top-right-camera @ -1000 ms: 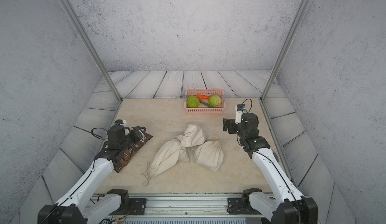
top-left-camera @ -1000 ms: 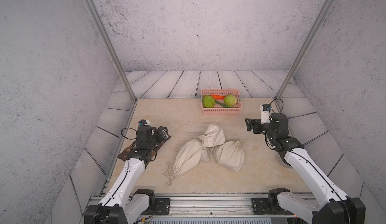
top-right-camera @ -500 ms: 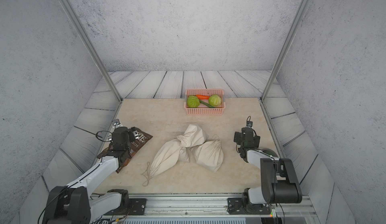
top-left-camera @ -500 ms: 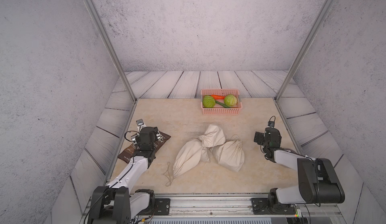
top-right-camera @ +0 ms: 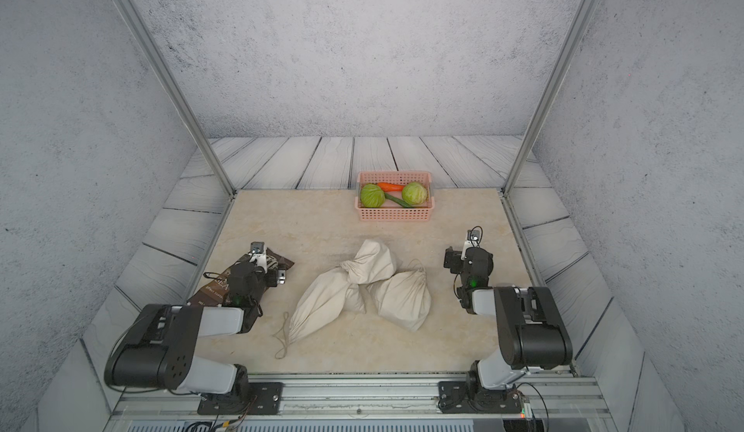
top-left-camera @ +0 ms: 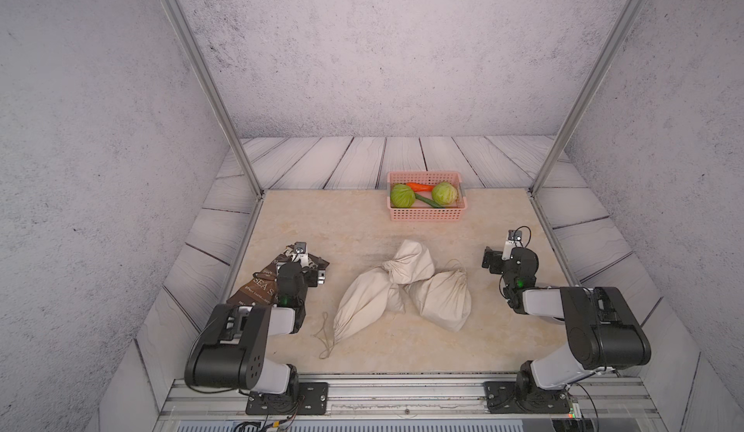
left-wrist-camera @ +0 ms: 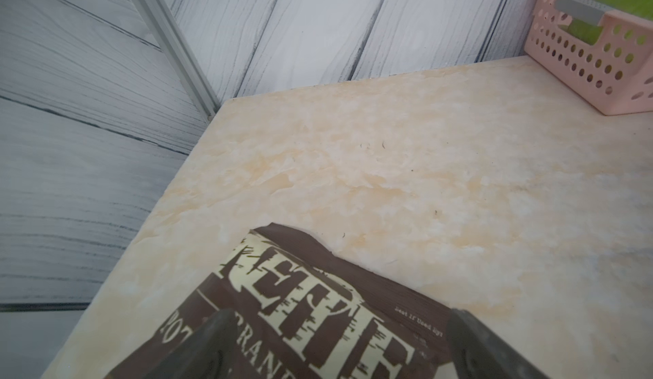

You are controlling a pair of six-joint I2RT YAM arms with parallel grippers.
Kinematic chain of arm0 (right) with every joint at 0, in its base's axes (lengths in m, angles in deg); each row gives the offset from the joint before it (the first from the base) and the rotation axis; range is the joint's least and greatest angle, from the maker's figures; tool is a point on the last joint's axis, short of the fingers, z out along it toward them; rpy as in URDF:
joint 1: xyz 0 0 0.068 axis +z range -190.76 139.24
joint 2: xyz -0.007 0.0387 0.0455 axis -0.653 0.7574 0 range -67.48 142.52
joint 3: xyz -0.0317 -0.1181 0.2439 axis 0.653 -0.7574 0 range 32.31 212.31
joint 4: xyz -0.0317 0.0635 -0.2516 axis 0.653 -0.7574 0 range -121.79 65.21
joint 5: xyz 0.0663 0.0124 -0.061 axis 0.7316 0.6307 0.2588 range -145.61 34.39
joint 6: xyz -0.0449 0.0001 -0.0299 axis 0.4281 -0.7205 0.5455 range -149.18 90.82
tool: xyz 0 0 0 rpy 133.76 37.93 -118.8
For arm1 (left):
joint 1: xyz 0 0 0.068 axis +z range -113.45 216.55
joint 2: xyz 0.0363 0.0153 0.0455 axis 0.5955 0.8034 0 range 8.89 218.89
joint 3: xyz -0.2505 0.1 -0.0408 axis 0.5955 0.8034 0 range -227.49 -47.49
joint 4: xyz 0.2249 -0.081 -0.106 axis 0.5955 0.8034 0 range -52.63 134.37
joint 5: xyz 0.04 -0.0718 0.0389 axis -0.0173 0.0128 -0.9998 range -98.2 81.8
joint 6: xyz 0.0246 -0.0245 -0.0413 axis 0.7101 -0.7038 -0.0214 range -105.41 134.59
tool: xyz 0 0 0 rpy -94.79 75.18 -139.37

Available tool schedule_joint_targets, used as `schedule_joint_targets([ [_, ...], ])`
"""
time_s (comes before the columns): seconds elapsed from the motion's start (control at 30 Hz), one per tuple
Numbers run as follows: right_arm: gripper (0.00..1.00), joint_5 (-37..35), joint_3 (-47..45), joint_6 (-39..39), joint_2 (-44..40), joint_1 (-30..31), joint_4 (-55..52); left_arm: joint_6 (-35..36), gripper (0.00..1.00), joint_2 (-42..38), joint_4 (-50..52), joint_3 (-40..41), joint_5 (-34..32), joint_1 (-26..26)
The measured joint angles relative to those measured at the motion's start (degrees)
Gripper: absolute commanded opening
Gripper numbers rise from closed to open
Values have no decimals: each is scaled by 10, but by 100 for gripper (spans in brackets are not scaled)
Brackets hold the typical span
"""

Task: Close the soil bag
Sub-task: Reset both arms

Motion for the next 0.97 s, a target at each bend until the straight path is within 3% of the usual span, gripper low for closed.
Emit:
schedule_joint_targets([
  [0.13, 99, 7, 3, 3, 0, 0, -14, -15, 98, 19, 76, -61, 39, 37],
  [0.27, 99, 10, 5, 5, 0, 0, -24, -38, 99, 15, 76, -110, 69, 90],
  [0.97, 99, 20, 5, 12, 0, 0, -33, -49, 98, 12, 123, -108, 97, 87],
])
